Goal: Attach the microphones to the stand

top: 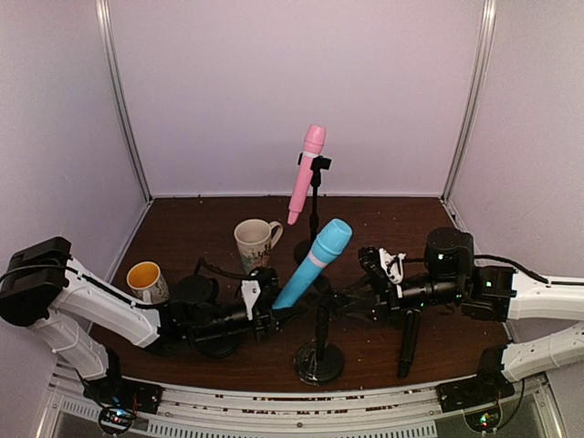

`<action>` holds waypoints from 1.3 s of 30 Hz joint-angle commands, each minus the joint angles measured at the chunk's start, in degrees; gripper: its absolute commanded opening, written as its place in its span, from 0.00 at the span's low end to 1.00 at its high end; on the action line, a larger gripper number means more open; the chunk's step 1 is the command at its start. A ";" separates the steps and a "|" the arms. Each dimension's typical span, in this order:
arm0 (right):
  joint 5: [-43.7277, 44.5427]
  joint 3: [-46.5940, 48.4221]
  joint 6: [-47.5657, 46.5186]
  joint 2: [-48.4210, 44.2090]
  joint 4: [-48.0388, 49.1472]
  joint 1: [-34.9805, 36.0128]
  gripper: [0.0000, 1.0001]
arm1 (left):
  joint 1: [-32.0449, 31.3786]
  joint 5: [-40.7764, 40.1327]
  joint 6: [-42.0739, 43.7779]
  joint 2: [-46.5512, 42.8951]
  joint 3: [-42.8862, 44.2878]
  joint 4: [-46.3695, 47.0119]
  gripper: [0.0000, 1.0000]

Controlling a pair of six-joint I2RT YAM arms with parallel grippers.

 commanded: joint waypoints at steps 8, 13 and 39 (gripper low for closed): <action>1.69 0.98 2.16 0.78 0.01 0.39 0.09 | -2.06 1.13 3.50 1.40 3.21 2.41 0.00; 1.53 1.53 2.82 1.47 0.23 0.46 0.09 | -2.89 -0.32 5.13 1.79 3.81 0.43 0.00; 3.77 2.58 5.01 4.03 1.42 0.40 0.12 | -4.15 -6.03 9.43 2.34 4.53 -4.89 0.00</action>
